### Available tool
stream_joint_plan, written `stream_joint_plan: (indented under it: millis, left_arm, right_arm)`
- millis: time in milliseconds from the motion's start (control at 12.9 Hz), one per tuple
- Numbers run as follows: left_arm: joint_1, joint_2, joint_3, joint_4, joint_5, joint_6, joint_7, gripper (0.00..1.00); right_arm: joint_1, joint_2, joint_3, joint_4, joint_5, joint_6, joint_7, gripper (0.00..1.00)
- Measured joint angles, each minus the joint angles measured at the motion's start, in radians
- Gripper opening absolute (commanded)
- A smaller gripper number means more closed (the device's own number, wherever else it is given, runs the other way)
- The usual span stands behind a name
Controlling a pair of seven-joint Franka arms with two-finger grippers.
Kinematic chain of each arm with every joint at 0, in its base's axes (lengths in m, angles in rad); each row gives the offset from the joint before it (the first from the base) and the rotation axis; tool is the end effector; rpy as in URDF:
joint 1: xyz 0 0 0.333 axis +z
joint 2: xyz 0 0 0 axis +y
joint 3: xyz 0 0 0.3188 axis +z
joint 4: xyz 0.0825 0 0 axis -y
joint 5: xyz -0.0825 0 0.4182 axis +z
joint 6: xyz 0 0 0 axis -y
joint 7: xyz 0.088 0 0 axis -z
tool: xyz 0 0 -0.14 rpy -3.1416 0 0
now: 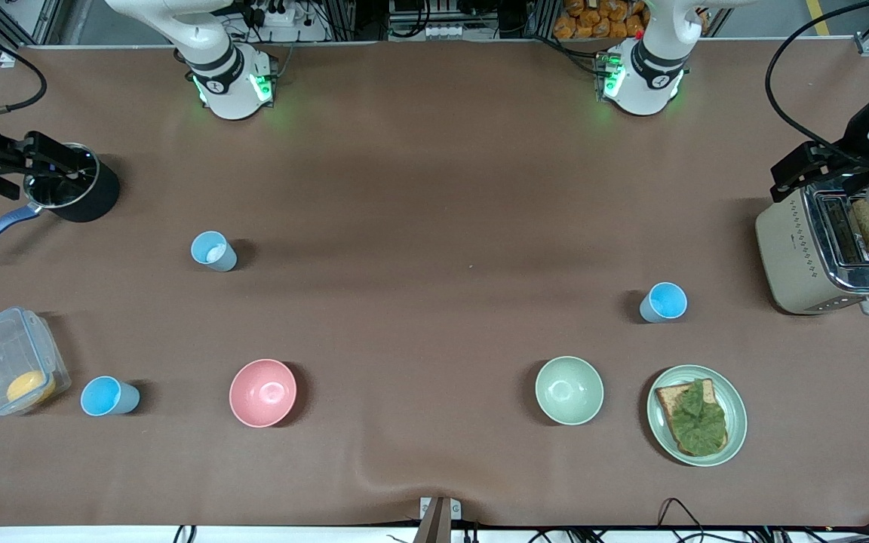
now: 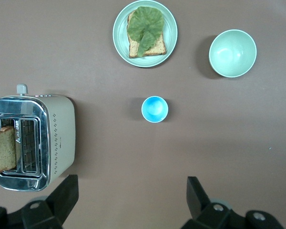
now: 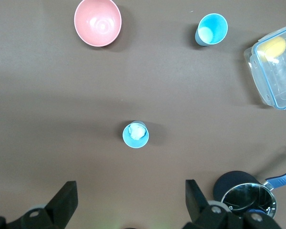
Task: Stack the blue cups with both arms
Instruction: 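Reach the left gripper down to the blue cup beside the toaster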
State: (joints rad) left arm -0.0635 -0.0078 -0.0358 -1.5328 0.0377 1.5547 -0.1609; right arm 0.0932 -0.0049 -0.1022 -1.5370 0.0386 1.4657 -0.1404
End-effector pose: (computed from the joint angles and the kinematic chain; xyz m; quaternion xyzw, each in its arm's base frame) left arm 0.5837 -0.0529 0.6168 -0.9992 -0.0314 -0.0172 0.0169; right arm 0.5742 0.0004 0.6054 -0.9970 -0.0670 0.0317 0.0219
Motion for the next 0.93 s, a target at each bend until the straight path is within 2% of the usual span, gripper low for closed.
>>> stream_joint_plan:
  millis: [388,621,776,932]
  left_arm:
    - [-0.001,0.022,-0.001,-0.001,0.0,0.001,0.0,1.0]
    - [-0.001,0.111,-0.001,-0.008,0.0,0.013,0.0,1.0]
    - [-0.002,0.203,-0.003,-0.021,0.0,0.081,0.001,1.0]
    - [-0.003,0.268,-0.006,-0.075,0.0,0.205,0.006,1.0]
  right_arm:
    - [0.0,0.001,0.0,0.0,0.0,-0.014,0.0,1.0]
    - [0.0,0.003,0.0,0.0,0.0,-0.032,0.0,1.0]
    - [0.0,0.004,0.0,0.0,0.0,-0.034,0.0,1.0]
    - [0.0,0.005,0.0,0.0,0.0,-0.036,-0.001,1.0]
